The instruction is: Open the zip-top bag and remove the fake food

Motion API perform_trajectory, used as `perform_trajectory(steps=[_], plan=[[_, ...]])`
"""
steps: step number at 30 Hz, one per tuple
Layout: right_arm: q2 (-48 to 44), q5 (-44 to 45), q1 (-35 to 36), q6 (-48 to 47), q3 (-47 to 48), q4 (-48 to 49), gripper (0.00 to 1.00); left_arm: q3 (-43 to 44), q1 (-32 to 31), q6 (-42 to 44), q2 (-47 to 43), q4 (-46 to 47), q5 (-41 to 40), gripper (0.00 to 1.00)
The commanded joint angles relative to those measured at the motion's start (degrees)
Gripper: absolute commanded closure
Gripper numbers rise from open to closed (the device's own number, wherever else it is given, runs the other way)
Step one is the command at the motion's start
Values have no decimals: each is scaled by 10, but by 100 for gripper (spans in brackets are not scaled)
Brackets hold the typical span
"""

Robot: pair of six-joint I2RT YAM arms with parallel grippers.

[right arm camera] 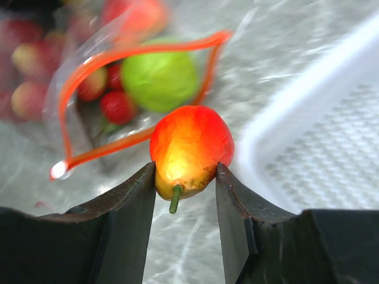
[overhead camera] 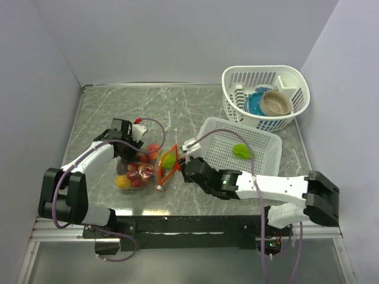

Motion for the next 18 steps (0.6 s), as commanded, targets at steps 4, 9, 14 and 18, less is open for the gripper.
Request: perform_trajectory(steps=[4,9,14,18], plan=[[-118,139,-61,6,-21,-26,78,-15,3,5,-10,3,-15,37],[-136,141,-136,59,-42,-51,85,-15,3,2,-10,3,-12,37],[-95,81,-182,75,-35,-91,1,-16,3,2,-9,7,-11,38],[-112,58,-180,46,-41,-51,0,-15,3,2,-10,8,-9,38]])
